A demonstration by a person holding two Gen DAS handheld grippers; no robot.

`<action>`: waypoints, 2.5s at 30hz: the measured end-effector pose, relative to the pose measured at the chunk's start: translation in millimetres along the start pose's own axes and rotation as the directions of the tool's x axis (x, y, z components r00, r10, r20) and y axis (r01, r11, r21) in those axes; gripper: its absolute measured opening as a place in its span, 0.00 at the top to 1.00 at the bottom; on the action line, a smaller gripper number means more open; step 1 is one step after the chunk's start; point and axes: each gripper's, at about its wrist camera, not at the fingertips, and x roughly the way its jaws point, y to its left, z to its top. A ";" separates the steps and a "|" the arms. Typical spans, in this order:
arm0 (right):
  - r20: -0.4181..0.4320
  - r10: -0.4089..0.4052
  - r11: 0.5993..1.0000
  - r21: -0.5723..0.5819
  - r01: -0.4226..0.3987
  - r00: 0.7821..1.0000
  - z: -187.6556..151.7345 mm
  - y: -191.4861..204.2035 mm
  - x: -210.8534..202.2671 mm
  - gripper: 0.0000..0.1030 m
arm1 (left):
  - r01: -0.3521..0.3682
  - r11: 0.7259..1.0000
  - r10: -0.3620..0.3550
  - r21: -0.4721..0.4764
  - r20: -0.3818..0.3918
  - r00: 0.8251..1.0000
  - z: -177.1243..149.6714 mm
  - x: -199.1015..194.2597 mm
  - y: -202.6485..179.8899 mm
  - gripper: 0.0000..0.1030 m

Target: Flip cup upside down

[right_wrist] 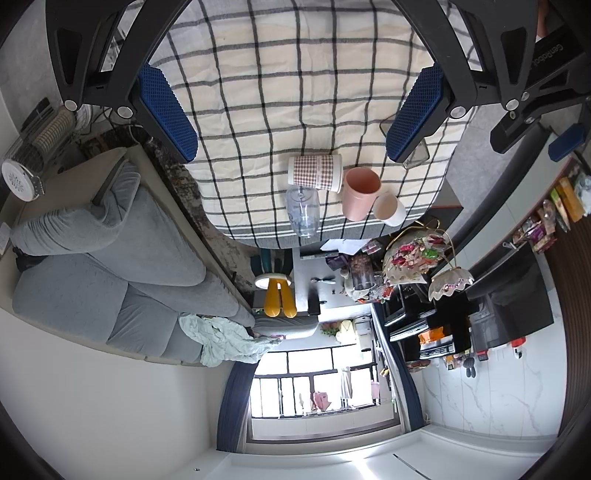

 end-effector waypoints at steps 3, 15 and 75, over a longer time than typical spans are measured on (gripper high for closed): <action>0.000 0.000 1.000 0.000 0.000 1.000 -0.1 0.0 0.2 0.00 | 0.000 1.000 0.000 0.001 -0.001 1.000 -0.6 0.2 -0.5 0.00; -0.003 0.000 1.000 0.001 0.000 1.000 -0.5 0.7 2.0 0.00 | 0.001 1.000 -0.001 0.000 -0.002 1.000 -0.7 0.4 -0.6 0.00; -0.078 0.017 0.999 -0.032 -0.020 0.997 49.4 50.3 87.6 0.00 | -0.065 0.996 0.065 -0.063 0.007 0.998 38.8 70.2 41.0 0.00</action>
